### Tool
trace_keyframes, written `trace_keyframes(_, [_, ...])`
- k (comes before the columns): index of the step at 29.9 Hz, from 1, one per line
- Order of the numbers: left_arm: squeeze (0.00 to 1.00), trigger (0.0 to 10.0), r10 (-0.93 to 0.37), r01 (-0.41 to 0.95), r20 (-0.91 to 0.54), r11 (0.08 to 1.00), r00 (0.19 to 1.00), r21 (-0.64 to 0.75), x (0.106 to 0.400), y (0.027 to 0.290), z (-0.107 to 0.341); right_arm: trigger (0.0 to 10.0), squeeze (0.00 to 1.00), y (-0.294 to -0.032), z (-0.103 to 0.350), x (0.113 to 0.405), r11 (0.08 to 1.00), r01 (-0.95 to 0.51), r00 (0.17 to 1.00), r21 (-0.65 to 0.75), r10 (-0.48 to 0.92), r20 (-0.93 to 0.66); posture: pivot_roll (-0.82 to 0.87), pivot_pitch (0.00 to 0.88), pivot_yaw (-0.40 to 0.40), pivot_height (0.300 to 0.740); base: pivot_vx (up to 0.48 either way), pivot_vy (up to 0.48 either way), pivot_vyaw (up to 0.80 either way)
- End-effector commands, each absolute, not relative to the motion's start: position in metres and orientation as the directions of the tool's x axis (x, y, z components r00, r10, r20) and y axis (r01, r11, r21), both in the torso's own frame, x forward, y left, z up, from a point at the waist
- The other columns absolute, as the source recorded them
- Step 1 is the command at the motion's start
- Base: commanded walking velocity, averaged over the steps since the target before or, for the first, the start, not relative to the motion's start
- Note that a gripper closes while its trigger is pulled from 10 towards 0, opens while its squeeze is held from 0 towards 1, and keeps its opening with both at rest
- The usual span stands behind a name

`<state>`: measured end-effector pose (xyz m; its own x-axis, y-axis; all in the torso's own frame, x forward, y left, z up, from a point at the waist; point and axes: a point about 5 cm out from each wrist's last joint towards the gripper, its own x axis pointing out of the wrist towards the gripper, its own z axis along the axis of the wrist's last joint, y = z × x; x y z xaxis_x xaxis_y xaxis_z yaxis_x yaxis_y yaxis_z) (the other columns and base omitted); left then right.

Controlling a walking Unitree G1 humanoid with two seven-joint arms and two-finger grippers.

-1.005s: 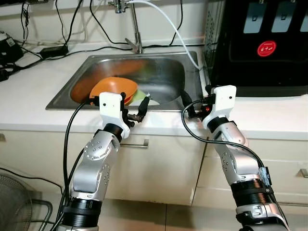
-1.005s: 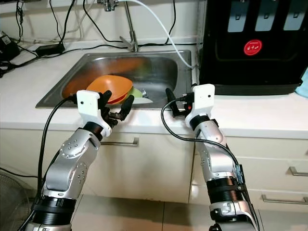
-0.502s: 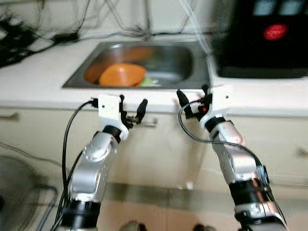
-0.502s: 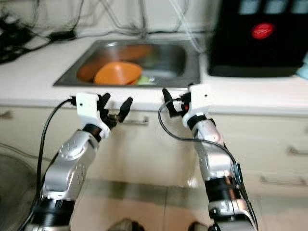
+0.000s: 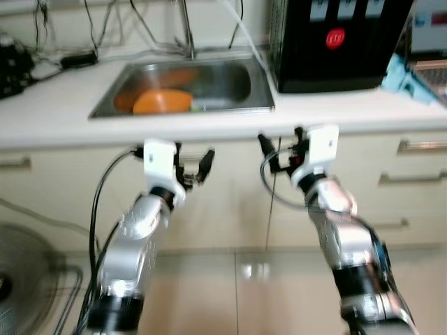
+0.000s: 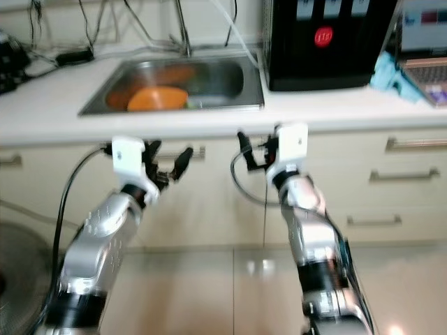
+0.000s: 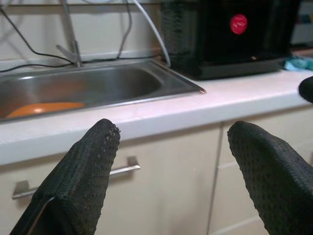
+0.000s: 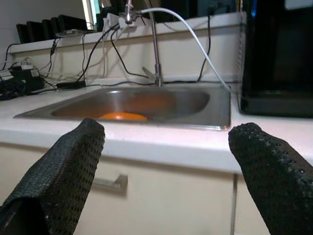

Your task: Kitchen organization

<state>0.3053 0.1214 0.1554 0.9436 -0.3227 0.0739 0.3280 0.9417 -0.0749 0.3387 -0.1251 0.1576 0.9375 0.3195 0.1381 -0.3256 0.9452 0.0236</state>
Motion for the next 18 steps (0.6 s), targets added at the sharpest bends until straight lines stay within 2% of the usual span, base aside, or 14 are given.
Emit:
trace_keyframes(1, [0.00, 10.0, -0.327, 0.332, 0.071, 0.941, 0.942, -0.062, 0.307, 0.121, 0.155, 10.0, 1.00, -0.125, 0.153, 0.338, 0.945, -0.326, 0.940, 0.022, 0.321, 0.115, -0.05, 0.000, 0.121, 0.740, 0.000, 0.000, 0.00])
trace_keyframes(9, [0.00, 10.0, -0.266, 0.260, -0.046, 0.961, 0.963, -0.097, 0.310, 0.140, 0.120, 10.0, 1.00, -0.130, 0.120, 0.337, 0.945, -0.328, 0.945, -0.016, 0.328, 0.002, -0.05, 0.000, 0.119, 0.740, 0.000, 0.000, 0.00])
trace_keyframes(15, [0.00, 10.0, -0.142, 0.127, -0.235, 0.989, 0.962, -0.077, 0.306, 0.172, 0.065, 10.0, 0.99, -0.135, 0.081, 0.332, 0.945, -0.325, 0.937, -0.020, 0.319, -0.141, -0.05, 0.000, 0.121, 0.740, 0.000, 0.000, 0.00])
trace_keyframes(18, [0.00, 10.0, -0.048, 0.010, -0.351, 0.994, 0.935, -0.109, 0.296, 0.193, 0.035, 10.0, 0.99, -0.139, 0.057, 0.327, 0.954, -0.301, 0.927, 0.002, 0.292, -0.236, -0.05, 0.000, 0.124, 0.740, 0.000, 0.000, 0.00])
